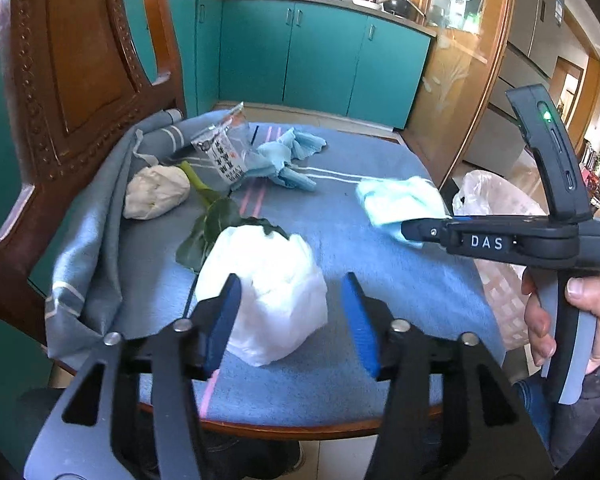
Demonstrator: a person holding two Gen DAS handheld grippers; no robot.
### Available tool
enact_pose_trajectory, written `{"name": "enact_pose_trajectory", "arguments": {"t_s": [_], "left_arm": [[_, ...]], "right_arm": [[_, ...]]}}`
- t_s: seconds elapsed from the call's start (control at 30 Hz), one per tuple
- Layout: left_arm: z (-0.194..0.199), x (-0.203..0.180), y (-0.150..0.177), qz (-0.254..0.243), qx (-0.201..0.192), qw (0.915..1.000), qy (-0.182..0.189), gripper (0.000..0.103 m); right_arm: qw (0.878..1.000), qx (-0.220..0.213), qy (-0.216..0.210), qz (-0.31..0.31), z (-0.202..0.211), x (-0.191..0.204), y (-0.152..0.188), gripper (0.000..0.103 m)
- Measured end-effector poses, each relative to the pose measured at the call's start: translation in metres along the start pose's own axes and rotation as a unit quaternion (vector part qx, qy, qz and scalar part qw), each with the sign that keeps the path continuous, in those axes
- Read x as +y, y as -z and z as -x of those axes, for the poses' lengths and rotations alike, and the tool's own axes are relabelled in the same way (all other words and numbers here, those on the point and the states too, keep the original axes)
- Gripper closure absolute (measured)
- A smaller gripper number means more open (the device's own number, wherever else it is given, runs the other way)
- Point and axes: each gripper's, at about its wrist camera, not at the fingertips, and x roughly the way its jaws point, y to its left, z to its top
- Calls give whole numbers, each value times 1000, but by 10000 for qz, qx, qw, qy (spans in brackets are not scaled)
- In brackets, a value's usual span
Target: Collect trash
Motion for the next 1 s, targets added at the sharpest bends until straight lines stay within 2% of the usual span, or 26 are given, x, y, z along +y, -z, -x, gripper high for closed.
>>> {"name": "enact_pose_trajectory", "arguments": {"t_s": [0.03,0.1,0.17,0.37,0.73,0.8,0.87,1.0], "left_arm": [[0,1,0,13,-7,10000,-30,44],[0,6,-1,98,-32,9999,-96,39],[-1,10,-1,160,-30,9997,-178,37],[-14,24,4,237,217,9979,-556,30],[-34,42,16,364,520,9940,-886,31],[-36,47,18,434,575,9935,-876,39],[-36,50,19,495,604,9933,-850,54],[-22,45,13,418,423,9942,-902,67]], "right_arm": [[10000,-39,16,12,2,0,0,69],[9999,-132,44,-20,6,0,-1,46],[9996,-254,29,-87,11,-3,-3,40],[9994,-274,57,-190,11,-7,-4,37],[9986,-327,386,160,-2,9,-5,33],[9982,-304,466,246,-6,13,-5,33],[9976,-288,530,327,-10,16,-4,33],[9961,-252,707,467,-20,20,-2,33]]}}
